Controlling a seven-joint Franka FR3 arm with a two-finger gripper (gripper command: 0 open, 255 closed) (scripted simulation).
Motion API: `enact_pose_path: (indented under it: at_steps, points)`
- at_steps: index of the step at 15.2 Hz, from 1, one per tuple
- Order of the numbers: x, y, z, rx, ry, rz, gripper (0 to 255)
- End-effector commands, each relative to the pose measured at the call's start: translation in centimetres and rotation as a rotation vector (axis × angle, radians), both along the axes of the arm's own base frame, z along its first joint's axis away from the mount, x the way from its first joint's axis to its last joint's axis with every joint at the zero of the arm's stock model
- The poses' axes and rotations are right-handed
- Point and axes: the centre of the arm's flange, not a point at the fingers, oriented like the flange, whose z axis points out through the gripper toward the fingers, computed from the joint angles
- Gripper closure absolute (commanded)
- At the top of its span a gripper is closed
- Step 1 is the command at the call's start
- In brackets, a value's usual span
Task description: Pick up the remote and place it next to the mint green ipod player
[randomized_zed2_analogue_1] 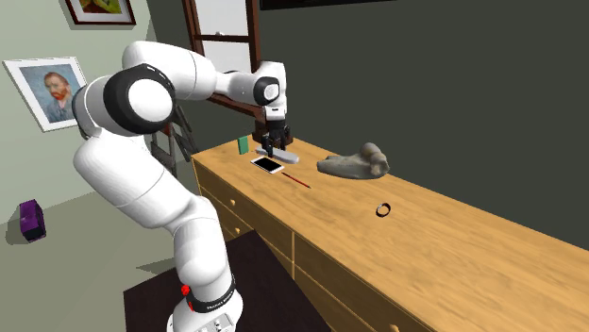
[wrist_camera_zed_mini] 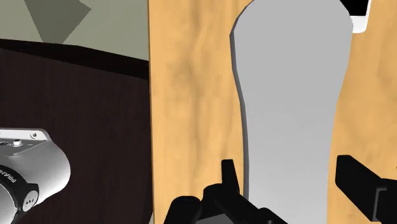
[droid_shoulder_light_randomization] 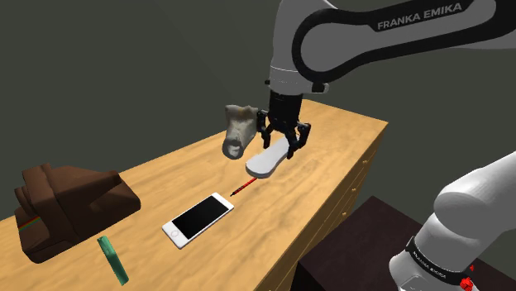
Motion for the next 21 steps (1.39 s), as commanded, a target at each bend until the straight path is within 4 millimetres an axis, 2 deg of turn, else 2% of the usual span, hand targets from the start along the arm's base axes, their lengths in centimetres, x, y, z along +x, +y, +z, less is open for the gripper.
enact_pose_path:
  at_steps: [1, 21]
  points:
    - [-1.3, 2.4, 0.2, 0.0, 0.0, -0.002, 255]
    - [-9.9, 27.4, 0.4, 0.0, 0.0, -0.002, 255]
